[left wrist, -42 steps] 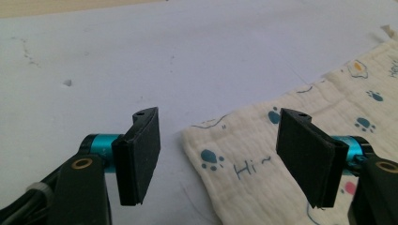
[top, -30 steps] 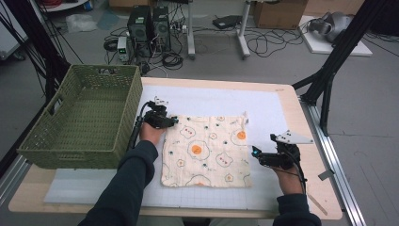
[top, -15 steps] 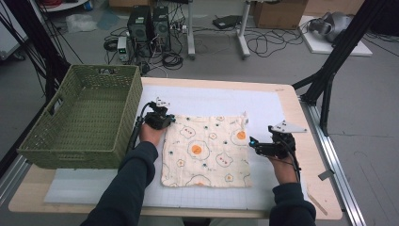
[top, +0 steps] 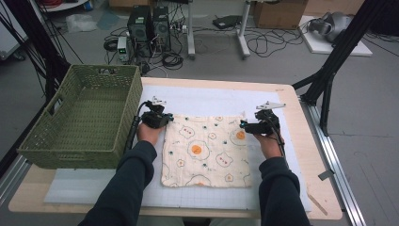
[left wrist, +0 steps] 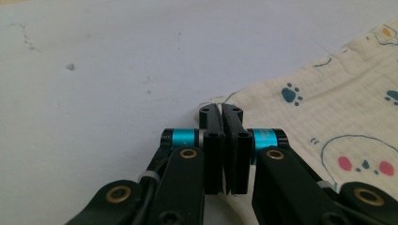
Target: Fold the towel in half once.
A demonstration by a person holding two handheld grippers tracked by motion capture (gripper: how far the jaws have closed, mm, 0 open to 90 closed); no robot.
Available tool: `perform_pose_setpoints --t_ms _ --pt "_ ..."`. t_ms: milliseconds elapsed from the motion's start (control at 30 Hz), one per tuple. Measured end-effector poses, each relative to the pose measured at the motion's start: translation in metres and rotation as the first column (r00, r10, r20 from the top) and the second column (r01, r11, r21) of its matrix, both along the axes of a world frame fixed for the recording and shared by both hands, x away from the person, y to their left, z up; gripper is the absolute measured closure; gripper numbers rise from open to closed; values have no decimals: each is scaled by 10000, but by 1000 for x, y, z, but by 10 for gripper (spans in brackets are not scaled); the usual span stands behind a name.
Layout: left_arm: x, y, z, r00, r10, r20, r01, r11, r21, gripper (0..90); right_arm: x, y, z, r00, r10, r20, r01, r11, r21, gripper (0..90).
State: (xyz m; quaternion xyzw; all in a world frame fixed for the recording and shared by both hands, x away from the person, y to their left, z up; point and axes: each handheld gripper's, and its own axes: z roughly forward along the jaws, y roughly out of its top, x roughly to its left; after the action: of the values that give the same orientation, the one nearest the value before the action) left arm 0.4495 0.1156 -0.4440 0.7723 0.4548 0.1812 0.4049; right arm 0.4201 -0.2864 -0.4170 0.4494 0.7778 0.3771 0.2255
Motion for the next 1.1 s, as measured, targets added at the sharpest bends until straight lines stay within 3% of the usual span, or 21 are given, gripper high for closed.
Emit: perform_pose_setpoints --t_ms 167,267,400,600,667,767,833,933,1000,1100 --pt "0 0 0 10000 3 -1 -3 9999 -101 869 14 3 -18 9977 -126 -665 142 9996 233 362" --pt "0 2 0 10000 -77 -42 76 9999 -87 867 18 11 -21 9988 160 -456 -157 9999 68 422" --pt "0 3 0 9999 -86 -104 85 9999 -63 866 25 20 -27 9965 236 -798 -258 9993 -264 488" --pt "-1 8 2 9999 -22 -115 23 10000 85 870 29 23 -29 9941 552 -936 -555 9985 2 823" --pt "-1 9 4 10000 75 43 -75 10000 6 871 30 26 -27 9947 517 -891 -550 9979 -349 867" --pt "-3 6 12 9974 34 720 -63 9992 399 872 29 29 -21 9974 442 -567 -479 9967 -655 877" --pt "-4 6 18 9917 268 1257 -288 9995 144 873 29 29 -13 9996 274 42 -270 9967 -759 877" --pt "-6 9 27 9798 584 1911 -504 9976 -468 873 29 25 1 9974 -42 715 68 9994 -354 877" --pt "-7 11 28 9806 444 1911 -344 9979 -554 873 29 23 6 9958 -69 913 81 9999 -129 876" --pt "-9 13 29 9846 310 1718 -188 9972 -721 872 28 23 7 9963 132 853 -116 9998 -186 876"
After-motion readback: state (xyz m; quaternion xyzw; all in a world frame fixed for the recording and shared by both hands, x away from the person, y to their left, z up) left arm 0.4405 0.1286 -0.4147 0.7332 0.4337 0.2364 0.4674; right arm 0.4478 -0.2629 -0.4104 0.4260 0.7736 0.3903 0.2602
